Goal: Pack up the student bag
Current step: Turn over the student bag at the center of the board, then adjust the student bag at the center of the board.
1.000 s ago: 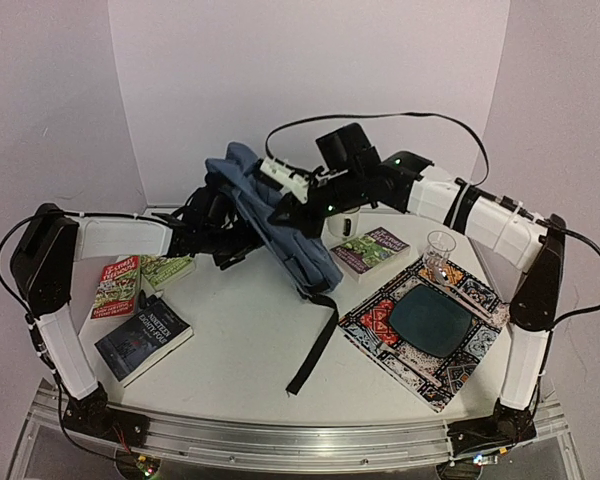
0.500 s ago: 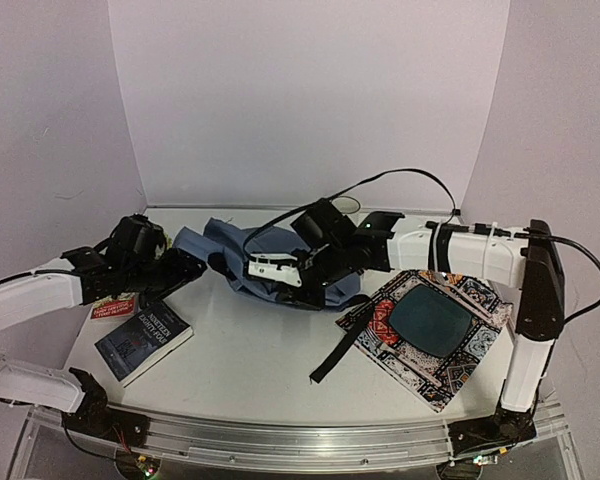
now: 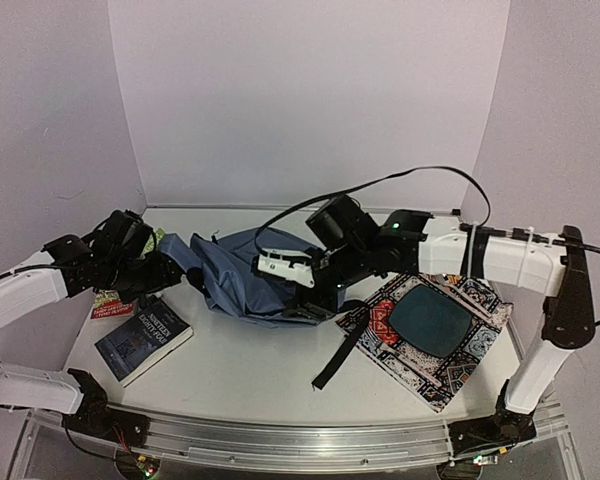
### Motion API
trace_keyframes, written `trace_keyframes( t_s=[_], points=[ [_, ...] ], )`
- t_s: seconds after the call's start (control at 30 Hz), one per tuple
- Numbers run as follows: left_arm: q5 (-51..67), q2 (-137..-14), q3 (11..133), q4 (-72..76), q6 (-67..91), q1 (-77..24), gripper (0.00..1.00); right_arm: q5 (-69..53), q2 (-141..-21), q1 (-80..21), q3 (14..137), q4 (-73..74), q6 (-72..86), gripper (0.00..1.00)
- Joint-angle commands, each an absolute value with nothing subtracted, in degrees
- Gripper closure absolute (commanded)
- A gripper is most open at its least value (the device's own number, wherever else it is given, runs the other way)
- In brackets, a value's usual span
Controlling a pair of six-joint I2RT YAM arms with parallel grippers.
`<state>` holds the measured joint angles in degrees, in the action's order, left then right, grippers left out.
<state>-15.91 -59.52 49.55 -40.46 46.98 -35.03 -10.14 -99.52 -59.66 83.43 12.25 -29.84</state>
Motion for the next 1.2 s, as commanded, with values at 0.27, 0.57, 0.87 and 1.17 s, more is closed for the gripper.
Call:
trace_keyframes(
  t_s=[0.27, 0.57, 0.87, 1.17],
  points=[
    [-4.8, -70.8, 53.9, -42.8, 35.8, -34.7, 0.13, -8.6, -98.5, -59.5, 82.2, 5.8, -7.4, 0.2],
    [1.8, -73.5, 55.9, -44.7, 30.2, -34.7, 0.14, -9.2, -110.3, -61.7, 88.9, -6.8, 7.9, 0.13],
    [7.1, -71.9, 54.2, -45.0, 30.0, -34.7, 0.14, -1.3, -121.5, -64.8, 96.9, -8.9, 10.9, 0.13],
    [5.7, -71.5, 51.9, -49.5, 31.9, -34.7, 0.14, 0.9, -120.8, -64.0, 97.3, -10.6, 7.3, 0.72]
  ],
)
